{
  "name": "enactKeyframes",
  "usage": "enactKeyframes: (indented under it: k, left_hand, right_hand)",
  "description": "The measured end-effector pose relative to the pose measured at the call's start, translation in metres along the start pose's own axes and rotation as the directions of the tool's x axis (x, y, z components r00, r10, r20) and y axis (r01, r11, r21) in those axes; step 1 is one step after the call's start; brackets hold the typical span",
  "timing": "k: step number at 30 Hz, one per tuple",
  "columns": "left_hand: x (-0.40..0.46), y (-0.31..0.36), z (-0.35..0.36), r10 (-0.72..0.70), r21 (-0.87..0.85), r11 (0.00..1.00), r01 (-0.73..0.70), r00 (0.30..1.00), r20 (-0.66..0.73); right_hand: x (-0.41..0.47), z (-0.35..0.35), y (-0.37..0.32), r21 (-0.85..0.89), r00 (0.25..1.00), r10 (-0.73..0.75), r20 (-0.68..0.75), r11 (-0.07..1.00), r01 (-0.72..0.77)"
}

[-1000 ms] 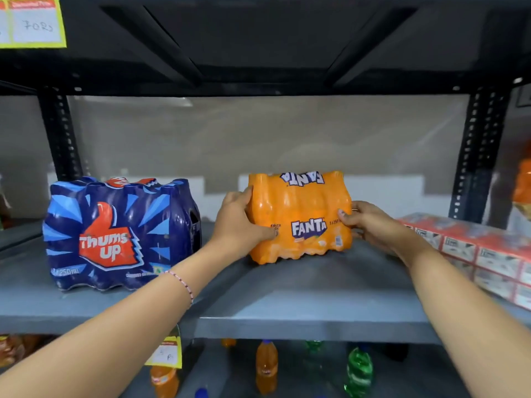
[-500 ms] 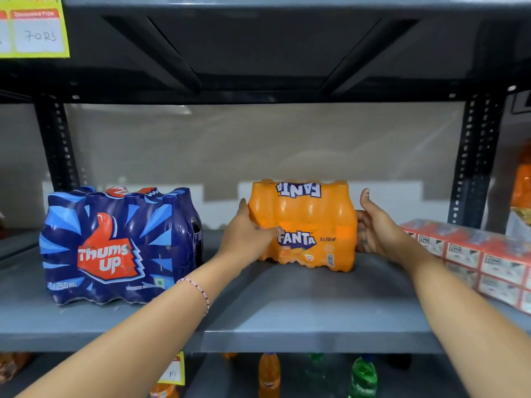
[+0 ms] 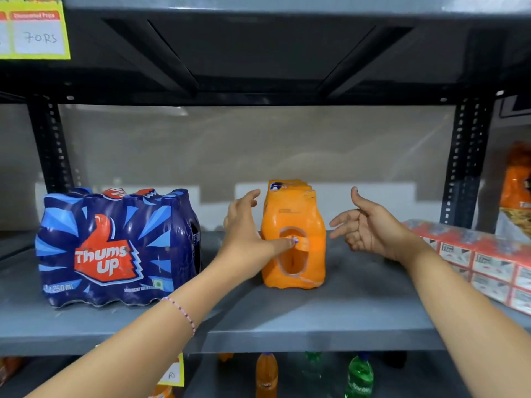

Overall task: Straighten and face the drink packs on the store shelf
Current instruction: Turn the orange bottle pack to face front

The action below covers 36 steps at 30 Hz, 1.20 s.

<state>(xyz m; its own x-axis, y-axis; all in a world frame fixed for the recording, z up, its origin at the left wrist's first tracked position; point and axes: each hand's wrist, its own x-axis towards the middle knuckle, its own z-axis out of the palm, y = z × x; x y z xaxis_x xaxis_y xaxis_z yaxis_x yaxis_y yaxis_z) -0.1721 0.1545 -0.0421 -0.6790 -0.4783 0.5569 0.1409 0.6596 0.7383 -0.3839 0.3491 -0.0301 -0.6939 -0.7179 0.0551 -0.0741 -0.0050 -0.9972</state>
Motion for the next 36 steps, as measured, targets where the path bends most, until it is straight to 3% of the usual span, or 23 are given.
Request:
enactKeyframes:
  k: [2,4,7,9,11,15,24,36]
  left_hand:
    - [-0.009,-0.007,-0.003,0.091,0.016,0.996,-0.090,0.990,-0.111]
    - [-0.015,-0.011,-0.002,0.132,0.070,0.990,-0.123,0.980,-0.151]
    - [-0.009,-0.017,-0.005,-0.103,0.018,0.994,0.107,0.982,-0.157]
    - [-0.002,-0.019,-0.008,-0.312,-0.106,0.948,0.300,0.941,-0.128]
    - [0.000,-0.020,-0.008,-0.385,-0.195,0.908,0.370,0.922,-0.044]
    - [0.006,-0.020,-0.007,-0.319,-0.095,0.939,0.331,0.940,0.122]
    - [-0.012,-0.018,-0.027,-0.314,0.351,0.899,0.261,0.944,0.101]
    - [-0.052,-0.020,-0.051,-0.158,0.310,0.944,0.111,0.979,0.129]
  right_hand:
    - [0.006,0.002,0.000,-0.061,0.982,-0.080,-0.172,0.996,0.070]
    - [0.012,0.003,0.003,-0.138,0.962,-0.113,-0.249,0.987,0.080]
    - [0.019,0.013,0.010,-0.217,0.971,-0.115,-0.212,0.974,0.068]
    - [0.021,0.023,0.013,-0.177,0.981,-0.109,-0.161,0.981,0.080]
    - [0.023,0.033,0.014,-0.106,0.991,-0.095,-0.097,0.991,0.084]
    - [0.016,0.044,0.015,-0.311,0.982,-0.127,-0.140,0.947,0.078]
    - [-0.040,0.049,0.024,-0.370,0.973,-0.151,-0.176,0.926,0.077]
    - [-0.100,0.065,0.029,-0.431,0.950,-0.245,-0.195,0.891,0.141]
